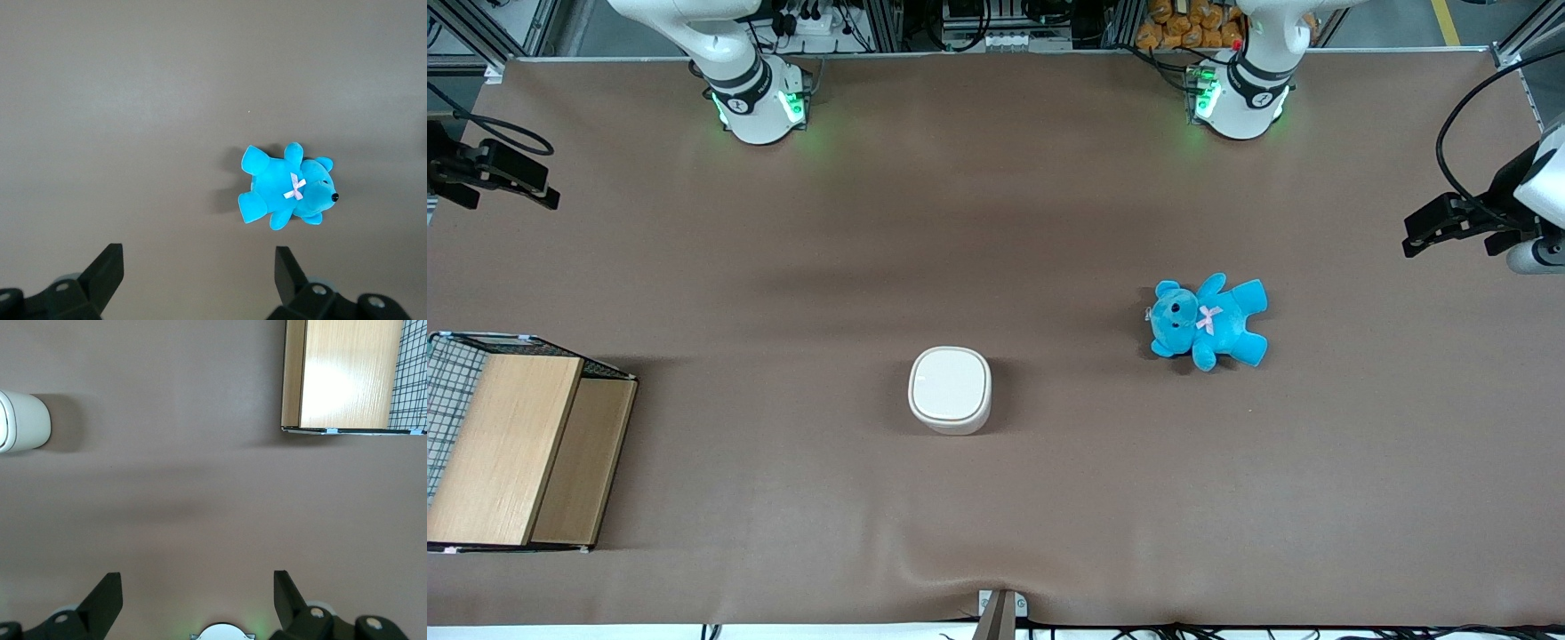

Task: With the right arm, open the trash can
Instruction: 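Move the right gripper over the white trash can lid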

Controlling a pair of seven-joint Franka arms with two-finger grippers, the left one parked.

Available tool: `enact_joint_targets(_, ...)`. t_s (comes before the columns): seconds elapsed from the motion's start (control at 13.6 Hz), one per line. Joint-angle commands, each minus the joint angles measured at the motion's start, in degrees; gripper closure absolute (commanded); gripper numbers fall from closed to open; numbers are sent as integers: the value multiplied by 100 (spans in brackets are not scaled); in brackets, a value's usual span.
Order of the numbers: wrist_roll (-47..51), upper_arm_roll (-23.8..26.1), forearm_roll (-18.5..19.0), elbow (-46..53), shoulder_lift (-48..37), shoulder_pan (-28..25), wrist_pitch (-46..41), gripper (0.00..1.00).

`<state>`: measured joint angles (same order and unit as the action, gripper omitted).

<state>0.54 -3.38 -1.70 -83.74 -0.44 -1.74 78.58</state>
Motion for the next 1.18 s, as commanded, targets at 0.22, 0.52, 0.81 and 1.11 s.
enact_joint_targets(0.22, 60, 13, -85, 24, 18, 7, 17, 0)
enact_joint_targets(0.52, 60, 31, -129, 24, 96, -36, 17, 0)
enact_joint_targets(0.81, 43, 39, -547, 33, 553, -519, 52, 0)
enact_joint_targets(1.11, 331, 57, -629, 59, 1185, -1582, 718, 0)
